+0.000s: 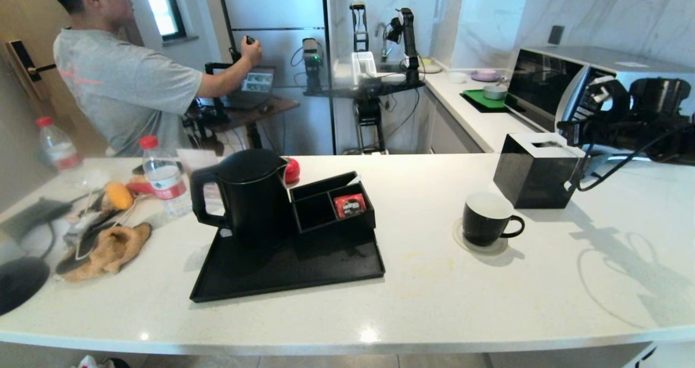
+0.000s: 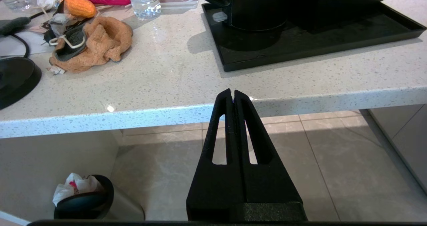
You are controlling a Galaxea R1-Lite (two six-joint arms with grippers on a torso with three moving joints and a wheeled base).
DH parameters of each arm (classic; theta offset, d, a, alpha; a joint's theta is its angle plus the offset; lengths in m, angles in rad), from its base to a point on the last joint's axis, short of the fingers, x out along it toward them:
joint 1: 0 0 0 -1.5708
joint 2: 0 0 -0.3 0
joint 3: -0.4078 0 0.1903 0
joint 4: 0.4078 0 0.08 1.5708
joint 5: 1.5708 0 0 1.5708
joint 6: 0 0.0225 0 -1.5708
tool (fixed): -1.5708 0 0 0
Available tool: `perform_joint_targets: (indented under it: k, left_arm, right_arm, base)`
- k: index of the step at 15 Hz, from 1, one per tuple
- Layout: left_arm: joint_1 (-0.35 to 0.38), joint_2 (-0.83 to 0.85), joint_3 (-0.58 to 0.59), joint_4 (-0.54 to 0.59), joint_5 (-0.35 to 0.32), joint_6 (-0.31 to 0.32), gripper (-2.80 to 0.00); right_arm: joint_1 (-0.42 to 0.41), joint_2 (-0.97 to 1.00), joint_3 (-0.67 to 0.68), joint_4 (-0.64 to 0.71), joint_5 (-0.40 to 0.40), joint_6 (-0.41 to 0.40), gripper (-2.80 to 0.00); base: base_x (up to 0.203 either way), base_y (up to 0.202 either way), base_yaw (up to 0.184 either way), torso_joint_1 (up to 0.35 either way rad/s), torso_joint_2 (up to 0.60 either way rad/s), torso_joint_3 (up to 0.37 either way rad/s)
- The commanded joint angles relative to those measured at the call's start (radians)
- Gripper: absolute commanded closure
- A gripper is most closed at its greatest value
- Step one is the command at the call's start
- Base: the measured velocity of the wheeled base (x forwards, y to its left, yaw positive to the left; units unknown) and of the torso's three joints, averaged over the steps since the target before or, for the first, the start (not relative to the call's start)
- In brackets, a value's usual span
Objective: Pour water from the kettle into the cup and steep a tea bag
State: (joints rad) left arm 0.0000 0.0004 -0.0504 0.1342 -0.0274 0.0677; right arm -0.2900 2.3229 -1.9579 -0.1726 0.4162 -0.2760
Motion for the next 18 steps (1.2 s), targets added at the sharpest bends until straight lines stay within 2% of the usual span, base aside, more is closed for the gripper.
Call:
perform_joint_targets:
  k: [1,10,18]
  left_arm:
    - [0.000,0.000,0.000,0.000,0.000,0.001,0.00]
    - [0.000,0.000,0.000,0.001,0.000,0.000,0.00]
    - [0.000,0.000,0.000,0.001,0.000,0.001,0.00]
  right_arm:
    - [0.000,-0.012,0.001,-0.001,0.003,-0.002,0.00]
    - [0.032,0.072,0.001,-0.001,0.000,-0.003,0.00]
    - [0.004,0.012,-0.003,-0.041,0.001,-0.002,0.00]
  base:
    - [0.000,0.000,0.000,0.000,0.00,0.000]
    - [0.000,0.000,0.000,0.000,0.00,0.000]
    - [0.000,0.000,0.000,0.000,0.00,0.000]
